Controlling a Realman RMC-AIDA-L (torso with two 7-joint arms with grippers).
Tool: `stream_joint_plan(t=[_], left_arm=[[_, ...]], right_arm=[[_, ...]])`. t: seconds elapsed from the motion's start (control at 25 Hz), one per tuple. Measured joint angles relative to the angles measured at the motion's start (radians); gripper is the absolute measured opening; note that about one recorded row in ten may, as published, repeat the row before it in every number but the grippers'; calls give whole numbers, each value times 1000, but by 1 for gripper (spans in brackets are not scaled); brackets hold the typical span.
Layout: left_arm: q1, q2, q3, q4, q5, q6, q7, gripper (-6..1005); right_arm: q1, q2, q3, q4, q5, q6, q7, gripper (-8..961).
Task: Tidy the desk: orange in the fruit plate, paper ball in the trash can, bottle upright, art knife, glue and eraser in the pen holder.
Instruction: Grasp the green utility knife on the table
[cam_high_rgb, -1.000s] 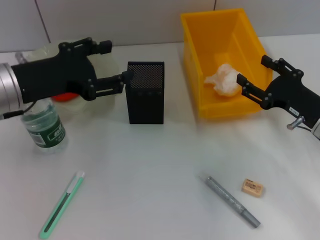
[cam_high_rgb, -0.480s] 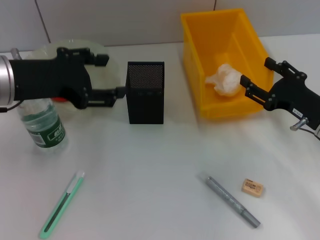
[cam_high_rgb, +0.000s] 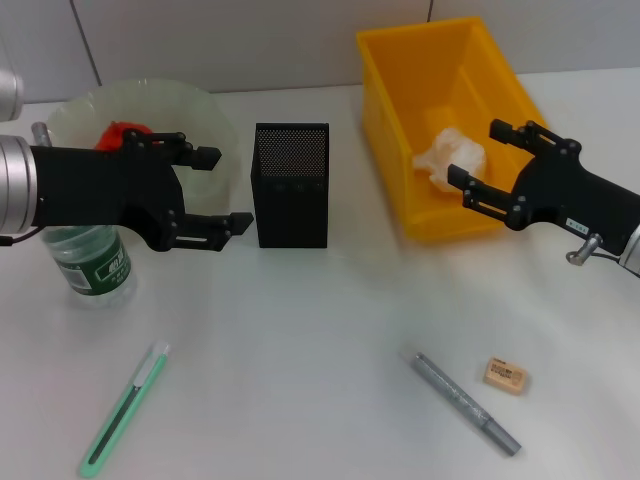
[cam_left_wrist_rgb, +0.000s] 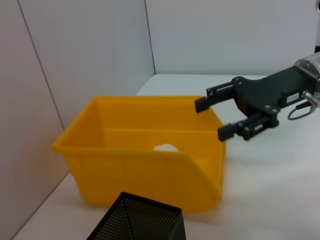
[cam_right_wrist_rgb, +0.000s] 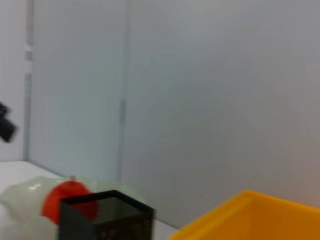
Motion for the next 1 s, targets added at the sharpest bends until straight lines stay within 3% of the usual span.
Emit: stream_joint_plan(t=[0.28,0.56,1.0], left_arm=[[5,-2,6,-2,-5,-1,8,793],[6,-2,9,3,3,34,2,792],[15,-3,19,22,97,121,-58,792]], right_arm=[[-28,2,-90,-108,-5,-105,4,768],[-85,0,-252,-240,-26,-136,88,768],[-79,-1,-266,-261,-72,-93,160,768]])
